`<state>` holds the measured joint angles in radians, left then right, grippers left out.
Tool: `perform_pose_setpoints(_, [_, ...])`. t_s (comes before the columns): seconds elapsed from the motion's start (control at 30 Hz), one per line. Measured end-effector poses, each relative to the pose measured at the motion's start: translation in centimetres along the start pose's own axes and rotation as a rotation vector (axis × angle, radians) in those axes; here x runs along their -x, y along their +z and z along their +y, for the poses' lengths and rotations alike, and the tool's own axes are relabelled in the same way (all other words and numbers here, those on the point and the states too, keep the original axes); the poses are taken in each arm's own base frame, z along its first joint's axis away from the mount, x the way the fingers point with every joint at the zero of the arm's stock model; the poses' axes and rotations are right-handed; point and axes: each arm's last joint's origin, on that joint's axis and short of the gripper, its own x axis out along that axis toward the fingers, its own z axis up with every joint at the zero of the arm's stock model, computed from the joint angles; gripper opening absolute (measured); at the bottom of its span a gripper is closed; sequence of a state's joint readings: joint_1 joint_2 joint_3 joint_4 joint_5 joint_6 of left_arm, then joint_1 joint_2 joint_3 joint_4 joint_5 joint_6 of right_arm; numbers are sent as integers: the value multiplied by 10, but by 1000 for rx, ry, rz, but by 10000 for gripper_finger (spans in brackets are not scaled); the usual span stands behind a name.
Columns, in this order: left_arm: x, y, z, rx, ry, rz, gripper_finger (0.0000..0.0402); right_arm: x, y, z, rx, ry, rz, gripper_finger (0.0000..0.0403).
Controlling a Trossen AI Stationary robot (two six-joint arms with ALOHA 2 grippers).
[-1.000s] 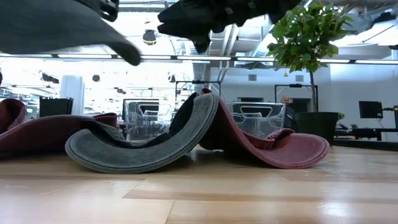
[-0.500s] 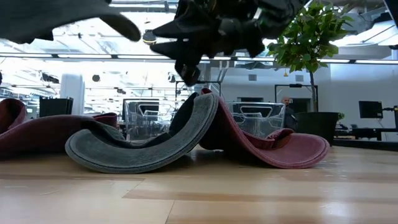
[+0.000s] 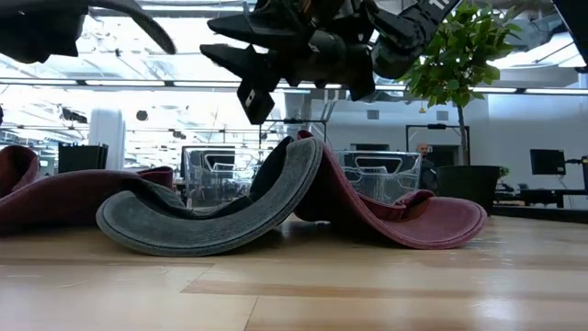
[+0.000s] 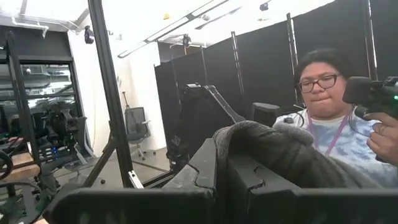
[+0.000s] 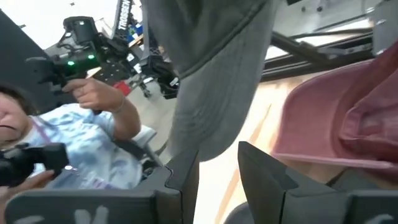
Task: Pick & Place hat
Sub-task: Put the right black cap into the left transparent bin
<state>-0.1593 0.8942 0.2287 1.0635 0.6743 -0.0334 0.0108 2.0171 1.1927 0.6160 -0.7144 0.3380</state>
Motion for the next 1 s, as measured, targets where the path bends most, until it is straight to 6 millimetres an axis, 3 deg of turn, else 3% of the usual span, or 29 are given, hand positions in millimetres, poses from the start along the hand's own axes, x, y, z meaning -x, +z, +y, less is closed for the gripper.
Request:
perform_pose_setpoints(0.27, [0,2,0,-44,0,-14,10,5,4,-6,37,-69,-45,102])
perform_pose_setpoints(0.6, [0,4,0,-117,0,-35,10,-5,0,5,71,-44,-34,102])
perform_pose_setpoints(1.0, [0,6,-1,-152,-13,-54,10,-3,-5,-2,14,-142,0,102])
